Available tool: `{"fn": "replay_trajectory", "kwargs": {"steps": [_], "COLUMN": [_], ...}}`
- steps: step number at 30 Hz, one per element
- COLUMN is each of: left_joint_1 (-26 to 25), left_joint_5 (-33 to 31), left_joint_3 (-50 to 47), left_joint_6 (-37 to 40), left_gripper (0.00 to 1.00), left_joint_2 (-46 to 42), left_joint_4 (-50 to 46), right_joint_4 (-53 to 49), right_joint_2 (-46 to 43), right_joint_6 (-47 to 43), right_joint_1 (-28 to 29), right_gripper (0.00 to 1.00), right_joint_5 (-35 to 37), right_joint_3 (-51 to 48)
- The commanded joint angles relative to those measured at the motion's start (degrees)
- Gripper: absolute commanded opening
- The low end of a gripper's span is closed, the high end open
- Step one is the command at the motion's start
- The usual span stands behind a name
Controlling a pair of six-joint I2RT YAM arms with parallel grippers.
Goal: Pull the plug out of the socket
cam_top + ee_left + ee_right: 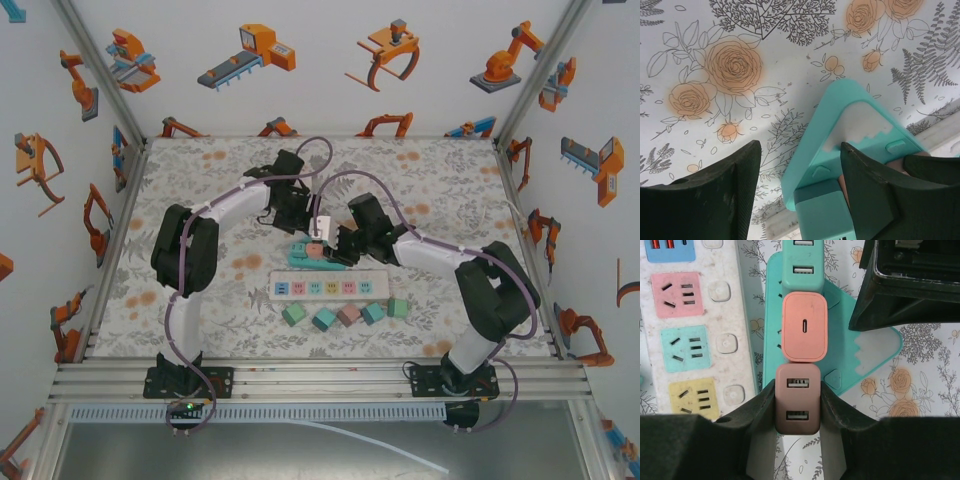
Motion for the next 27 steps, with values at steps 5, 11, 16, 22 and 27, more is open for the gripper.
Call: {"fn": "replay_trajectory", "kwargs": {"steps": [5, 11, 16, 22, 27], "left_joint_1": [-1.7, -2.3, -2.2, -3.1, -4.1], "left_joint_5": [-11.8, 5.4, 9.8, 3.6, -8.5], "left_joint_3": [-0.2, -0.1, 0.4, 4.0, 3.6], "left_joint_6": [1.5, -0.3, -0.3, 2.2, 5.4], "left_gripper": [0.6, 0.6, 0.61, 0.59, 0.54], "left_joint_2": [3.3, 5.3, 7.2, 10.8, 11.4], "left_joint_4": [-2.6, -0.8, -1.1, -7.7, -8.8], "right_joint_4": [-5.0, -2.3, -0.7, -0.4, -0.6], "right_joint_2": [-0.8, 0.7, 1.1, 0.6, -2.1], "right_joint_6": [-8.5, -10.8, -10.6, -10.2, -7.1], "right_joint_1": [2.6, 2.6, 2.6, 2.6, 2.5], "right_gripper": [0.21, 0.21, 0.21, 0.21, 0.2], "right_joint_5": [3.4, 5.7, 4.5, 4.0, 2.8], "right_joint_3": [3.0, 0.0, -1.2, 0.0, 1.7]}}
